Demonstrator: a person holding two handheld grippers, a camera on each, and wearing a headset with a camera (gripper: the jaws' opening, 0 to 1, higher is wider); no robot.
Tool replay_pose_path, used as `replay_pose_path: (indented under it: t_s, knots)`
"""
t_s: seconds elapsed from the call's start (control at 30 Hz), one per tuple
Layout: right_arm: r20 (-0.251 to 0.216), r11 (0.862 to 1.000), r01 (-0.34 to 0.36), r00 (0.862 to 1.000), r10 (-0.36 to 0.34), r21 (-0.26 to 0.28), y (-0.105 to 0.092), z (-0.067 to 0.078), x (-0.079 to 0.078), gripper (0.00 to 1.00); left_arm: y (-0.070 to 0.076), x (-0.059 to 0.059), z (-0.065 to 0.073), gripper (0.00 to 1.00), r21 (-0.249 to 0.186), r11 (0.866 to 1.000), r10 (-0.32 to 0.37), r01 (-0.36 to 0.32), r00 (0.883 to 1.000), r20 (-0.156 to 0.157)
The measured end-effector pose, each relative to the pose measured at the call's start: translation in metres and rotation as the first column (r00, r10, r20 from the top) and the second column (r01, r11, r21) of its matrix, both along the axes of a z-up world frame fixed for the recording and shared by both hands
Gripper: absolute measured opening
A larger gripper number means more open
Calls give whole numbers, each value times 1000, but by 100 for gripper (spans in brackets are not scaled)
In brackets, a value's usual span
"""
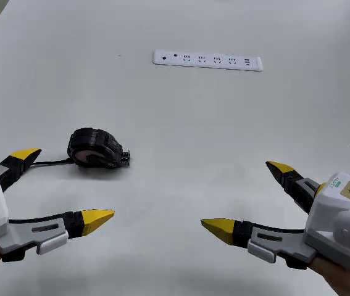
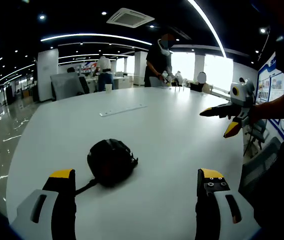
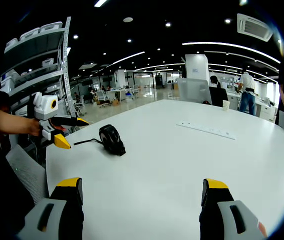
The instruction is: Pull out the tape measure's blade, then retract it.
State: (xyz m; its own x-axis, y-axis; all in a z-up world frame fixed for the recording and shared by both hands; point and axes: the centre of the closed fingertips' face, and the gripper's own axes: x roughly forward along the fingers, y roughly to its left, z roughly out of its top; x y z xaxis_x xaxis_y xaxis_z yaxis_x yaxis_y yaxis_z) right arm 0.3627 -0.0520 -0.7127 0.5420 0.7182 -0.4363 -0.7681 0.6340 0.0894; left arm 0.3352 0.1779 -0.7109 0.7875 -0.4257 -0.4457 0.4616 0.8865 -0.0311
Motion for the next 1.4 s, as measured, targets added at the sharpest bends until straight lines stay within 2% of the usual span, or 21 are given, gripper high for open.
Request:
replay_pose_path:
  t_s: [0.27,0.7,1.07,1.4]
  knots:
    - [-2,1000,4,1000,-4,-2,-1,-1,3,99,0,0,-2,99,2,1000,-3,3,1000,-6]
    - [15,1000,5,1000,-5,-6,-2,2,11,99,4,9,-1,99,7,1000,-18,18,1000,-6]
    - [3,1000,-18,1000,18,-17,-1,-1,16,99,7,15,-2,99,16,999,-42,42,999,-18]
    - [10,999,-42,999,42,-32,1,-5,22,99,13,23,-4,99,29,998,-60,60,998,-16]
